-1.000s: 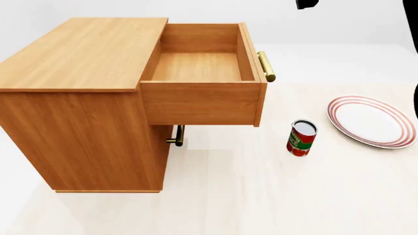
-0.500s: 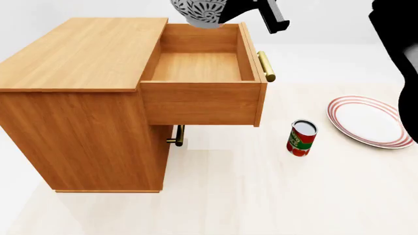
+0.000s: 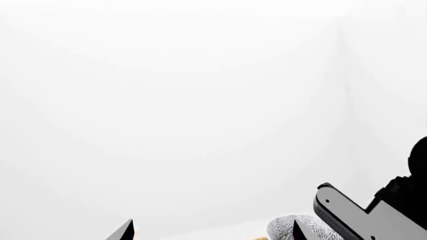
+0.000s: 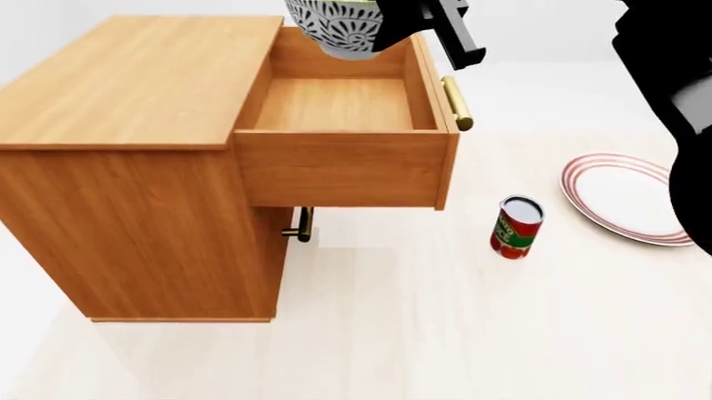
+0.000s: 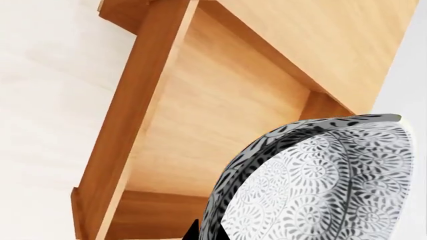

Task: Put the bowl in the top drawer of the cabinet.

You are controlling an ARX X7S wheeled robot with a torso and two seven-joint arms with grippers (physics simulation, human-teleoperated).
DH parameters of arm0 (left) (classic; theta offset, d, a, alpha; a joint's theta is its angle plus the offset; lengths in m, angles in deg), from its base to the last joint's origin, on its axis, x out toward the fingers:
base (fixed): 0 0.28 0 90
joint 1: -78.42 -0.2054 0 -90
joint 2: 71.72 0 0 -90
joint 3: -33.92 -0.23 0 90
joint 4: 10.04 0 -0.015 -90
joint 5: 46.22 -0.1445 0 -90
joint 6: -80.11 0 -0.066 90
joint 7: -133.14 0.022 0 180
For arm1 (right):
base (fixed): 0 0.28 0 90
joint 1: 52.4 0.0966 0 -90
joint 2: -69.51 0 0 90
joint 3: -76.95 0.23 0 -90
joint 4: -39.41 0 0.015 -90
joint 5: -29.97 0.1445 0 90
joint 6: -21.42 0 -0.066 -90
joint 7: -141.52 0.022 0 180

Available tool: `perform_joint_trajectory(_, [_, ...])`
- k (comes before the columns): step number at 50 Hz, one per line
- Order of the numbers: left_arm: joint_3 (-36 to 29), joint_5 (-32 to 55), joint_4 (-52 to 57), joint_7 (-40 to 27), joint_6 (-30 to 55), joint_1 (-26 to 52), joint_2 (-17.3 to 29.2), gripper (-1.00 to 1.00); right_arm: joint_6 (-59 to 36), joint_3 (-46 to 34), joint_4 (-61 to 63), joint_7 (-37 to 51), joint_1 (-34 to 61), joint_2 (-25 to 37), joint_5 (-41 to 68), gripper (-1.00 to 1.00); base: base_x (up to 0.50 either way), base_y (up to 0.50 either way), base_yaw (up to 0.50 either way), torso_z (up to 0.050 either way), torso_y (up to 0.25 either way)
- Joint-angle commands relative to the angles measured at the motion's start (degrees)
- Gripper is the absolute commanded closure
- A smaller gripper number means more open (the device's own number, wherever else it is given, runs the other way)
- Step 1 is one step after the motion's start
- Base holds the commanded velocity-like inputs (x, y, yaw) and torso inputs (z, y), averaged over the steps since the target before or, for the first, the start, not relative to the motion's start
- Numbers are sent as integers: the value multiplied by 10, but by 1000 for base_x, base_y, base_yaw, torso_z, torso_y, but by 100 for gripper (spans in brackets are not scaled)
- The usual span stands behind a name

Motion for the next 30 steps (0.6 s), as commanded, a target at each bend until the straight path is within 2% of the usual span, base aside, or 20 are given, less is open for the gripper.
perform_joint_trajectory(1, [5,4,3,5,-2,3,7,-100,7,2,3,12,14,0,-4,100,0,0,0,0,-86])
perform_joint_trajectory(12, [8,13,2,3,-7,10,16,-100,9,1,18,23,29,0,5,100,0,0,0,0,-81])
perform_joint_trajectory(18, [26,-30,7,34,-6,-22,5,-100,8,0,25,25,29,0,5,100,0,0,0,0,-79])
perform_joint_trajectory(30, [37,-55,12,50,-11,-45,1,-100,-1,0,31,20,26,0,3,100,0,0,0,0,-80])
